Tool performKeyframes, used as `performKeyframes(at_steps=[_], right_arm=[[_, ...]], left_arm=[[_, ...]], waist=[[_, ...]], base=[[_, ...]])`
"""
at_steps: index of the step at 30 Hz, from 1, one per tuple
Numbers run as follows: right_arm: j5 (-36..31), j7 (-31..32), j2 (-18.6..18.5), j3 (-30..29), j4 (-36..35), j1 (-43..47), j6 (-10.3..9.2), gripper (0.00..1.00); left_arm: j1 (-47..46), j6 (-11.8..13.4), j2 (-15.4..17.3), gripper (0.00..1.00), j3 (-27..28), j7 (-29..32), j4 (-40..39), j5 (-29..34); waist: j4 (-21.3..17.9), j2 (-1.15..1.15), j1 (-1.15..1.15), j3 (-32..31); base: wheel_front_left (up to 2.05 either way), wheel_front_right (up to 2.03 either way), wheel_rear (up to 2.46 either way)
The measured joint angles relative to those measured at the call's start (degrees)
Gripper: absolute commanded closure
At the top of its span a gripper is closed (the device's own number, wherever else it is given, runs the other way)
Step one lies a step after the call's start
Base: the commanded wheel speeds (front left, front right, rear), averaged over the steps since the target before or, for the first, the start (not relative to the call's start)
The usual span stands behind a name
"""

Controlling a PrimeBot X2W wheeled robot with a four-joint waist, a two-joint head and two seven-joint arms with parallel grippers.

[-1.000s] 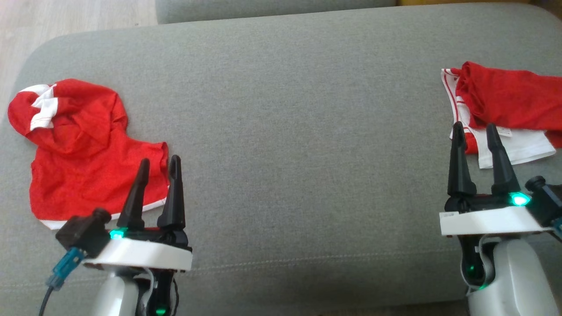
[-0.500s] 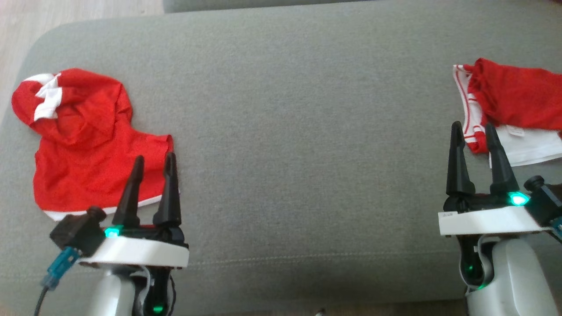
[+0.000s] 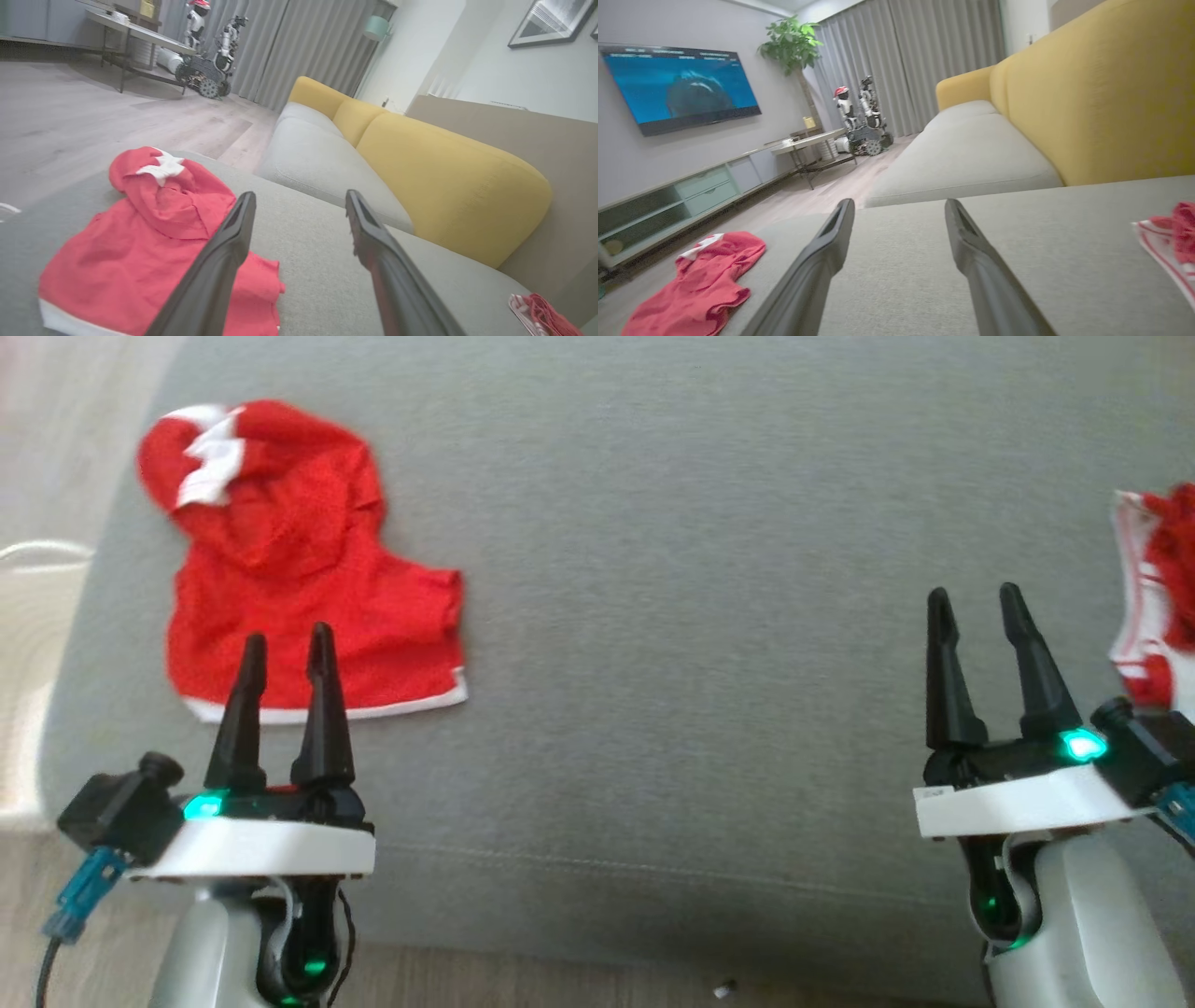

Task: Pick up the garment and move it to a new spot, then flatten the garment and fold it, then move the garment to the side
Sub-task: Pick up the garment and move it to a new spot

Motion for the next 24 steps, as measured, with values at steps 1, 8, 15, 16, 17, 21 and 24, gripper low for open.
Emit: performKeyframes(at_steps=[1,8,15,16,17,21,24], right_arm=[[0.09,0.14,-0.31,0.47,-0.08,-0.01,0.0,0.0],[0.97,1.12,-1.51,3.44,-0.32,-0.02,0.0,0.0],[1.53,2.55,-2.09,6.1,-0.36,0.01,0.0,0.0],[1.55,2.55,-2.11,6.28,-0.38,0.02,0.0,0.0],[1.55,2.69,-2.13,6.46,-0.46,0.03,0.0,0.0],[1.55,3.28,-2.2,6.93,-0.78,0.08,0.0,0.0],[1.55,3.43,-2.2,7.19,-1.24,0.09,0.0,0.0]], left_arm=[[0.01,0.32,-0.01,0.0,0.09,-0.01,-0.26,-0.08],[0.14,0.96,-0.02,0.0,0.71,-0.01,-1.35,-1.14],[1.43,1.45,-0.02,0.0,1.16,-0.01,-2.02,-2.19],[1.81,1.65,-0.03,0.0,1.12,-0.01,-2.13,-2.2],[2.15,1.8,-0.02,0.0,1.12,-0.01,-2.27,-2.26],[2.87,2.16,-0.02,0.0,1.29,-0.01,-2.67,-2.85],[2.89,2.32,-0.02,0.0,1.86,-0.01,-2.69,-3.2]], waist=[[0.93,0.0,0.0,0.12],[6.79,0.0,0.0,0.44],[12.94,0.0,0.0,-0.5],[13.66,0.0,0.0,-0.68],[14.33,0.0,0.0,-0.83],[16.45,0.0,0.0,-1.22],[16.91,0.0,0.0,-1.27]], base=[[0.0,0.0,0.0],[0.0,0.0,0.0],[0.0,0.0,0.0],[0.0,0.0,0.0],[0.0,0.0,0.0],[0.0,0.0,0.0],[0.0,0.0,0.0]])
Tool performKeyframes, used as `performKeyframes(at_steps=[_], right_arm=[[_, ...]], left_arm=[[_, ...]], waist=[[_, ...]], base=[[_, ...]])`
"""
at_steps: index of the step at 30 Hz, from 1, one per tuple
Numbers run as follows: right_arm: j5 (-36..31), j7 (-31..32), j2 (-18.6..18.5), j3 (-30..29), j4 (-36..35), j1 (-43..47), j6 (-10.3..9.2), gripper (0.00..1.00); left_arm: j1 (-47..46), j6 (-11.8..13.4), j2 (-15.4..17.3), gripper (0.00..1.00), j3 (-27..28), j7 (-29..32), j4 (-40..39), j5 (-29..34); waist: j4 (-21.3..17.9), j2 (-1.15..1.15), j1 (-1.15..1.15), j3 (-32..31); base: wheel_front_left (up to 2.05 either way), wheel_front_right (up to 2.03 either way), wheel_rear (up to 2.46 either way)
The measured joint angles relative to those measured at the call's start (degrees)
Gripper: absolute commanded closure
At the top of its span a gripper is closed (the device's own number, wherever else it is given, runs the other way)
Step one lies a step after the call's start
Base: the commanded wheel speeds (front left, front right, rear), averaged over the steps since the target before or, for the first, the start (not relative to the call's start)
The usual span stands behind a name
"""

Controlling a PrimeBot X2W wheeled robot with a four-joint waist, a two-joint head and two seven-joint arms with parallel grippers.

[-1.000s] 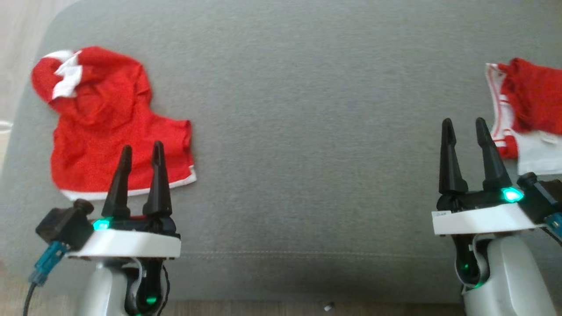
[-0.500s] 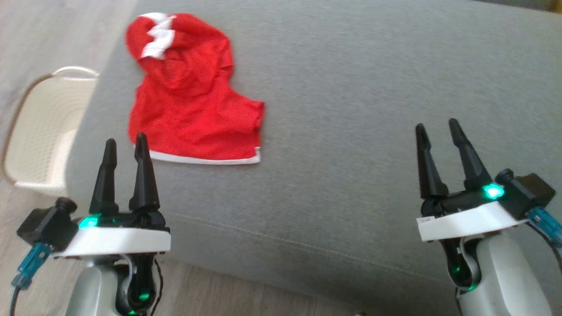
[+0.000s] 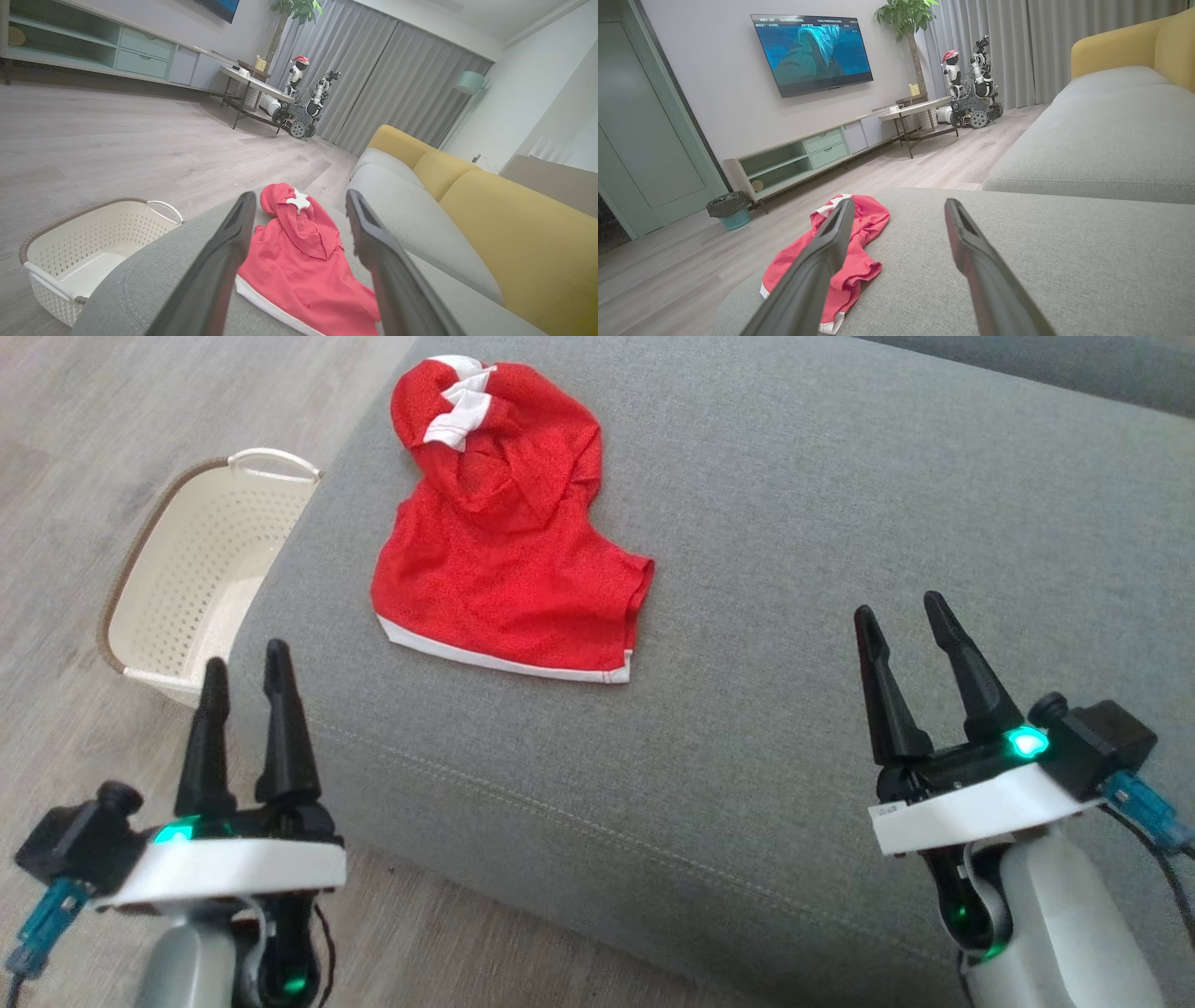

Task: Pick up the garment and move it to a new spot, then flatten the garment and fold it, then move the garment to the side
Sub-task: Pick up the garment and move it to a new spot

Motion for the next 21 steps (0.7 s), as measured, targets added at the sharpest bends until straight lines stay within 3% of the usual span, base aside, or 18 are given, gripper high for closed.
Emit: performKeyframes(at_steps=[10,17,21], right_arm=[[0.12,1.2,-0.45,-0.75,-2.75,-0.12,0.0,0.0],[-2.33,3.87,-2.72,-2.63,-8.03,-1.66,0.0,0.0],[-3.23,5.28,-3.0,-4.03,-11.9,-2.91,0.0,0.0]], left_arm=[[-2.1,-1.26,-0.04,0.0,4.92,0.0,3.44,3.78],[-13.43,-3.11,0.27,0.0,5.99,0.01,13.04,6.79],[-20.7,-3.12,2.45,0.0,5.61,3.33,19.0,6.83]], waist=[[-3.18,0.0,0.0,3.06],[-5.88,0.0,0.01,8.08],[-7.62,0.0,0.02,11.31]], base=[[0.0,0.0,0.0],[0.0,0.0,0.0],[0.0,0.0,0.0]])
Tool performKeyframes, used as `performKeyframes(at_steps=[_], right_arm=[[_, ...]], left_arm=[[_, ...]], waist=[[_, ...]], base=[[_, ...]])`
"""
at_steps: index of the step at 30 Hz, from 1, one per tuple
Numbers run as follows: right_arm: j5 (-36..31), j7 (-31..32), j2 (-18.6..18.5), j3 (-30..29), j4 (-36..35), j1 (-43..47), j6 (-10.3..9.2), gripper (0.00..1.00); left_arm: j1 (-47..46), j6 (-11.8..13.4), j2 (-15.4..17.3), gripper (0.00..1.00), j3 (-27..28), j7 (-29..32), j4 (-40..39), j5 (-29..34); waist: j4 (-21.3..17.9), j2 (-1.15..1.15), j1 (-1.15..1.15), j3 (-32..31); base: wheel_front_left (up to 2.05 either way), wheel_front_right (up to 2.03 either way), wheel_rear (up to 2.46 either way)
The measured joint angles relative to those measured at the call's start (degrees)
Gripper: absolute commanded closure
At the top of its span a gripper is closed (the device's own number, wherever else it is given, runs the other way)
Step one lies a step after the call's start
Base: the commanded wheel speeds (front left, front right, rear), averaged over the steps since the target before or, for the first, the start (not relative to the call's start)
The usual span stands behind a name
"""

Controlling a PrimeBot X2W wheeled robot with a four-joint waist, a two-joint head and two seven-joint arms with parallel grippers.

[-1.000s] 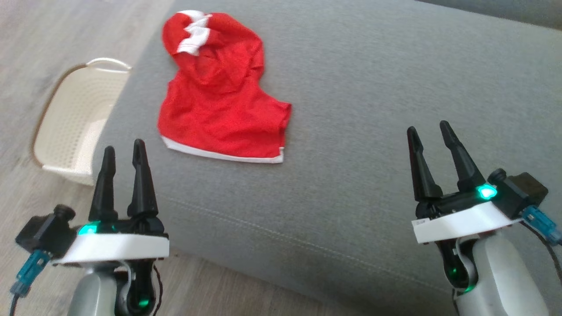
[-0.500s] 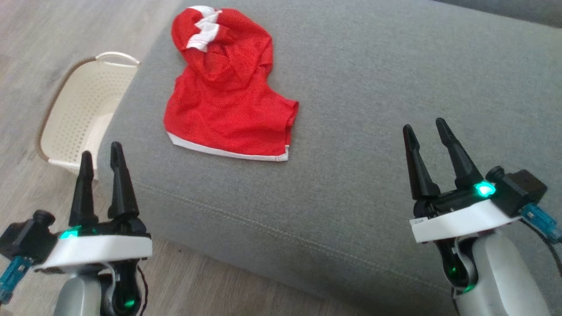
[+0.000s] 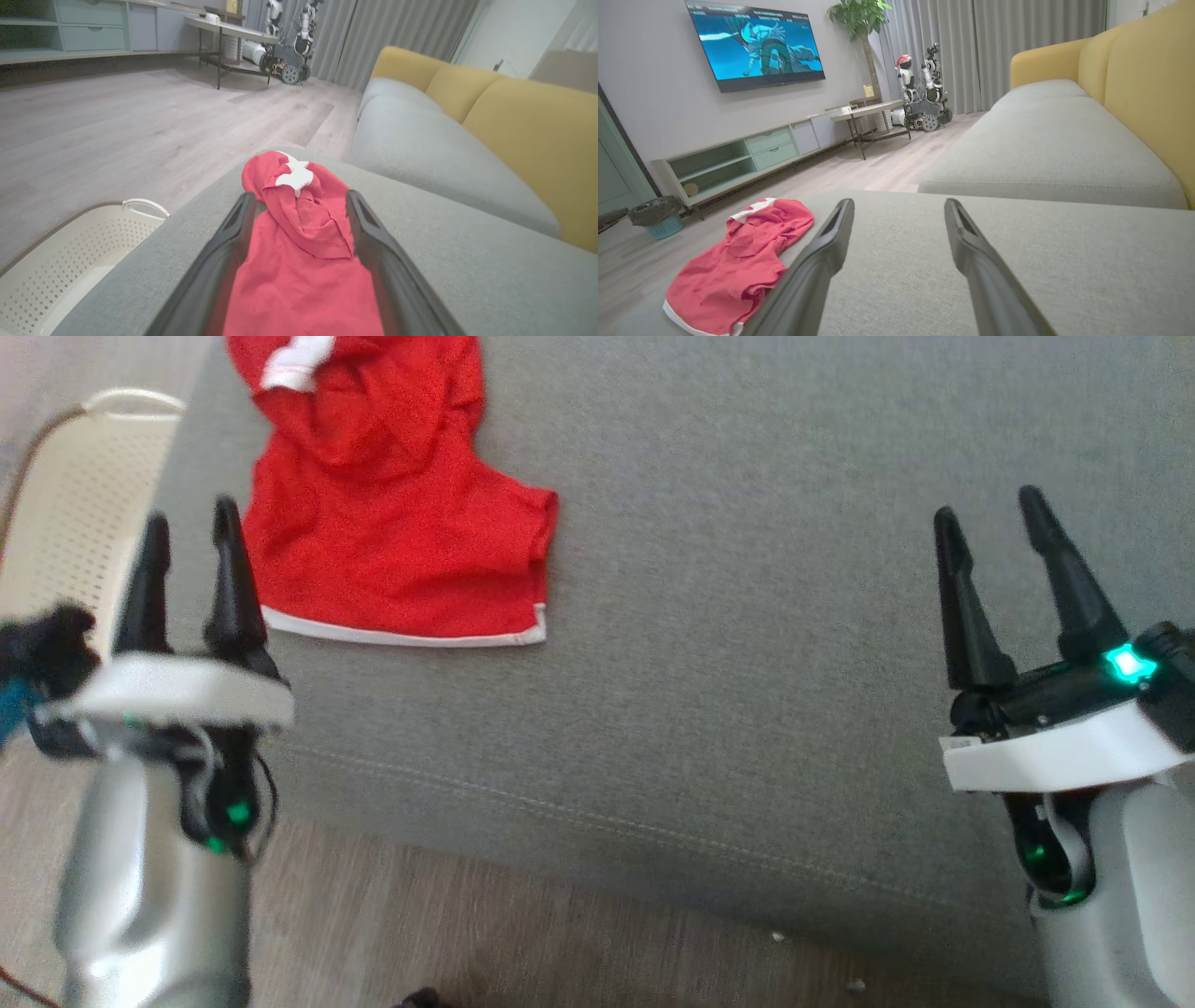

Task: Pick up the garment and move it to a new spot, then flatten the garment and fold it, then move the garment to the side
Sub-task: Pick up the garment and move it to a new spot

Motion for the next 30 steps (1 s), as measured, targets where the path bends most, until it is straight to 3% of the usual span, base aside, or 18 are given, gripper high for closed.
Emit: performKeyframes(at_steps=[8,21,22,23,30], right_arm=[[-0.57,1.65,-0.8,-0.33,-3.65,-0.77,0.0,0.0],[-1.07,1.27,-0.81,-0.16,-4.1,-2.09,0.0,0.0],[-1.07,1.19,-0.81,-0.15,-4.0,-2.17,0.0,0.0],[-1.07,0.87,-0.79,-0.14,-3.8,-2.27,0.0,0.0],[-1.05,-0.53,-0.07,0.03,-1.74,-2.93,0.0,0.0]], left_arm=[[-14.95,0.1,3.93,0.0,0.02,6.31,13.11,0.62],[-27.81,2.13,8.24,0.0,0.14,6.38,31.01,2.37],[-28.39,2.11,8.44,0.56,0.12,6.23,32.23,2.42],[-28.91,2.08,8.49,1.0,0.1,6.23,33.43,2.42],[-29.71,1.09,9.22,1.0,-0.21,1.92,38.02,2.42]], waist=[[-3.5,0.0,0.0,5.67],[-8.91,0.0,-0.01,10.01],[-9.24,0.0,-0.01,10.12],[-9.54,0.0,0.0,10.15],[-10.57,0.0,-0.01,8.31]], base=[[0.0,0.0,0.0],[0.0,0.0,0.0],[0.0,0.0,0.0],[0.0,0.0,0.0],[0.0,0.0,0.0]])
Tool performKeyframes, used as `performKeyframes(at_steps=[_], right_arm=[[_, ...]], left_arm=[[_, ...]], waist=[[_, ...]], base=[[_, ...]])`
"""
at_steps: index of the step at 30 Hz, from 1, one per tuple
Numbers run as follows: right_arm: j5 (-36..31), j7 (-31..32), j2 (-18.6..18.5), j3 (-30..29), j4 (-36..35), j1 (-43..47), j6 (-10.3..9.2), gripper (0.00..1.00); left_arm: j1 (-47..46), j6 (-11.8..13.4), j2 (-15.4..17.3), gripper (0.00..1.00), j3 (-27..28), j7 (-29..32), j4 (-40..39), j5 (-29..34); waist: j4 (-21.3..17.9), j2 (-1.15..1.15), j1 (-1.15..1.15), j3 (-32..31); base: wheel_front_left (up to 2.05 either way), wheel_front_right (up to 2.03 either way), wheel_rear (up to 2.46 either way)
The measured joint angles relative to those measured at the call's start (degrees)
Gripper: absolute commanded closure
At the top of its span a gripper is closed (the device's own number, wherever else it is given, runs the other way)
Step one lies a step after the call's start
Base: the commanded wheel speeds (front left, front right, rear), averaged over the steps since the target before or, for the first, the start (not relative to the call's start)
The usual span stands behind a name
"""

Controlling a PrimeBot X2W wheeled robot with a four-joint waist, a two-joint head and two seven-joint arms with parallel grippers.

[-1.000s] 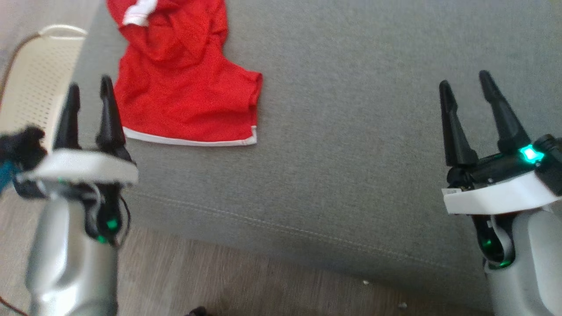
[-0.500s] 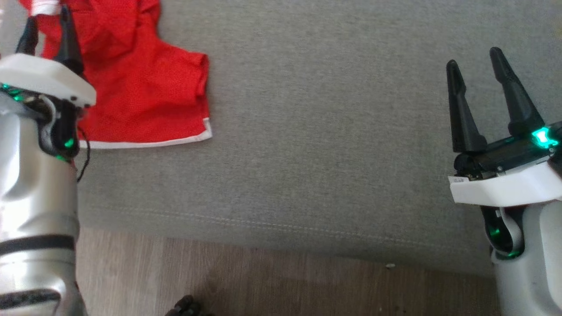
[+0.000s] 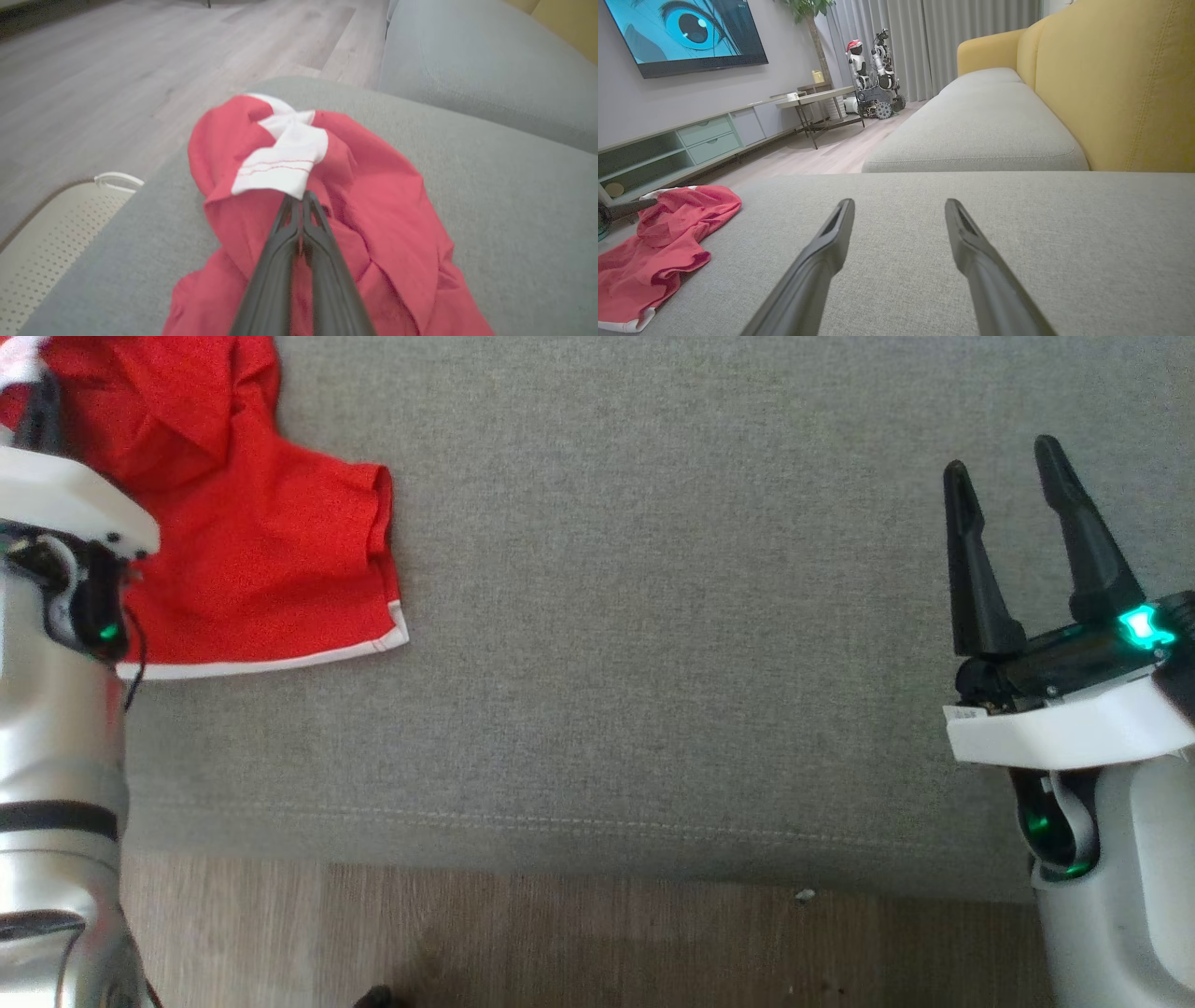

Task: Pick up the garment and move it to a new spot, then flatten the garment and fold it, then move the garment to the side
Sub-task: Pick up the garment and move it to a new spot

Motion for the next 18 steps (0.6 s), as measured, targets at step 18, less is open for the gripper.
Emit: performKeyframes(at_steps=[18], right_arm=[[0.76,-3.24,2.85,-0.21,4.95,0.01,0.0,0.0]], left_arm=[[1.42,-2.52,1.2,1.0,2.77,-5.1,-17.57,-3.83]], waist=[[-1.88,0.0,0.0,-7.85]], base=[[0.0,0.0,0.0]])
